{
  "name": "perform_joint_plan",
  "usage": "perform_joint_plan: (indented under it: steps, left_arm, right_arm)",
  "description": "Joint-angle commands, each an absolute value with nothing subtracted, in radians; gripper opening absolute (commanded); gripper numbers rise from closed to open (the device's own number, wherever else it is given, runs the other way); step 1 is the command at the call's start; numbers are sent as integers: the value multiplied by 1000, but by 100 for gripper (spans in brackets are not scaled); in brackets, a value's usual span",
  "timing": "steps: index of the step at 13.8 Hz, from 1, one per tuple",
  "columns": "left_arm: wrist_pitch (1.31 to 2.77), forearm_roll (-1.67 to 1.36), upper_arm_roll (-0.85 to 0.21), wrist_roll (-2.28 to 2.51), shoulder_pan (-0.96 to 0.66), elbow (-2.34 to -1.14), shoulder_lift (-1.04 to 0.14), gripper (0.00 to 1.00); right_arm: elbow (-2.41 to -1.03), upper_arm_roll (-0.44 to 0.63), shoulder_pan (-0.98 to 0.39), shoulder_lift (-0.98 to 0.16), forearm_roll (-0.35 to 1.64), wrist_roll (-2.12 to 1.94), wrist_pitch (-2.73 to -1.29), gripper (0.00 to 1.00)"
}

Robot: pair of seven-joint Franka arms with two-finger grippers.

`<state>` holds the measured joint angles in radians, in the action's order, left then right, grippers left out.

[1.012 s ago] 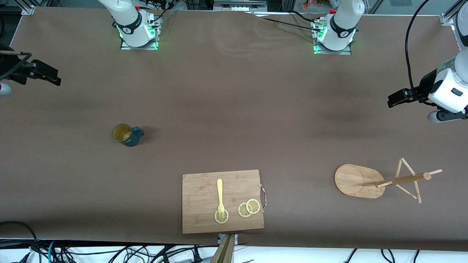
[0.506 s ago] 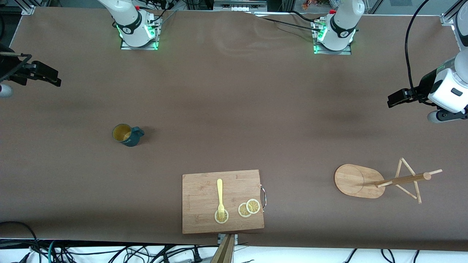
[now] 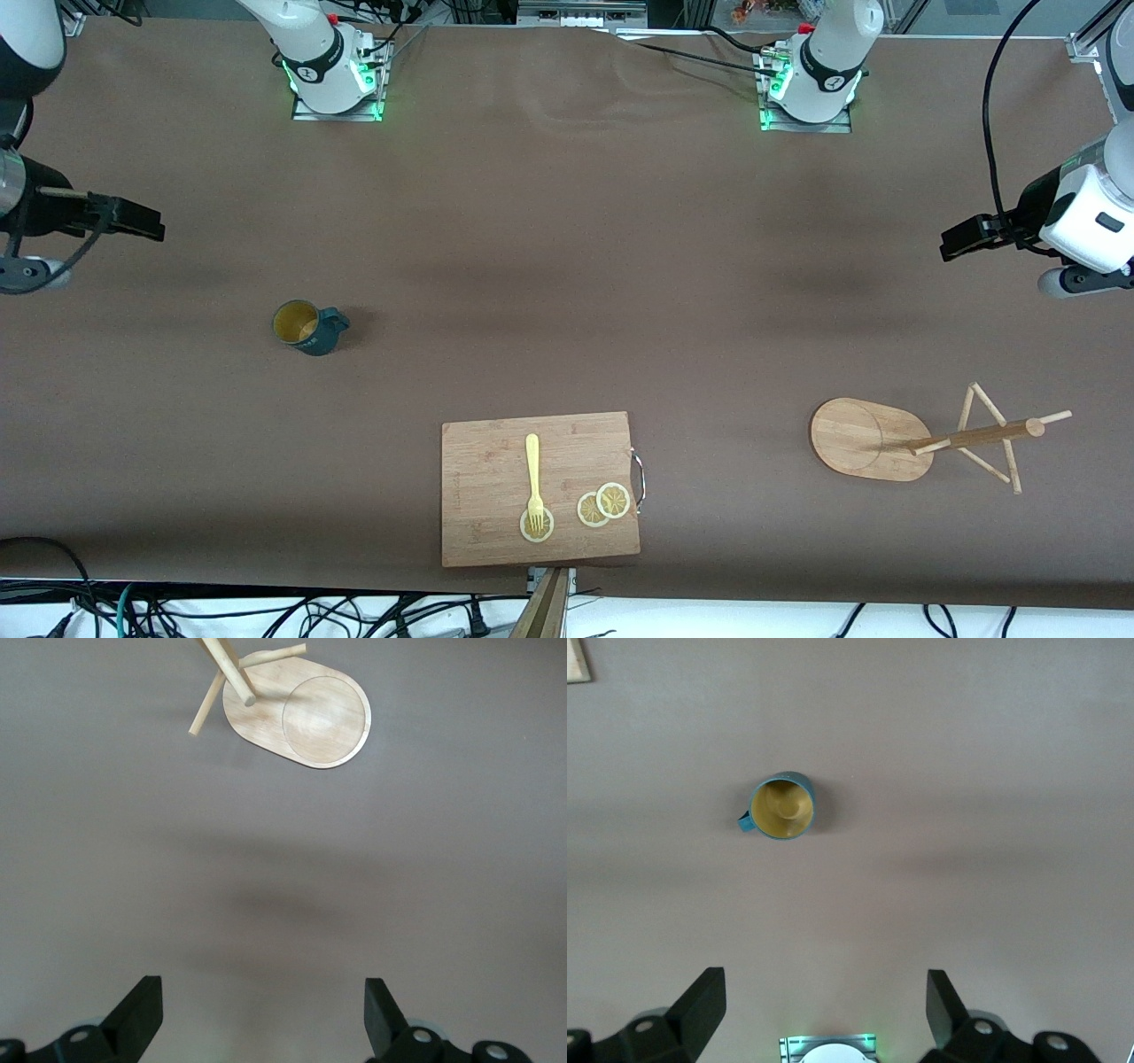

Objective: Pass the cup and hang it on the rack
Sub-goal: 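Reach the right gripper down to the teal mug and grasp its rim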

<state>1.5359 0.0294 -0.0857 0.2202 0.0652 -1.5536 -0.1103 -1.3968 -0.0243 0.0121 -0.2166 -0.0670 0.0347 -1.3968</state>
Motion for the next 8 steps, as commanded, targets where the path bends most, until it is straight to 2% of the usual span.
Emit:
perform_joint_plan:
  steps: [1, 3, 6, 8]
  left_arm:
    - [1543, 52, -86, 222, 66, -1548, -117, 100]
    - [1536, 40, -86, 229, 69, -1548, -112, 100]
    - [1548, 37, -97, 229, 52, -1500, -144, 100]
    - [1644, 32, -97, 227, 51, -1480, -196, 100]
  right_arm:
    - [-1405, -31, 20, -231, -77, 34, -1404, 100]
    - [-1411, -32, 20, -319, -64, 34, -1440, 100]
    - [-1466, -34, 15, -370, -64, 35, -1546, 100]
    - [-1563, -34, 17, -373, -63, 35, -1656, 100]
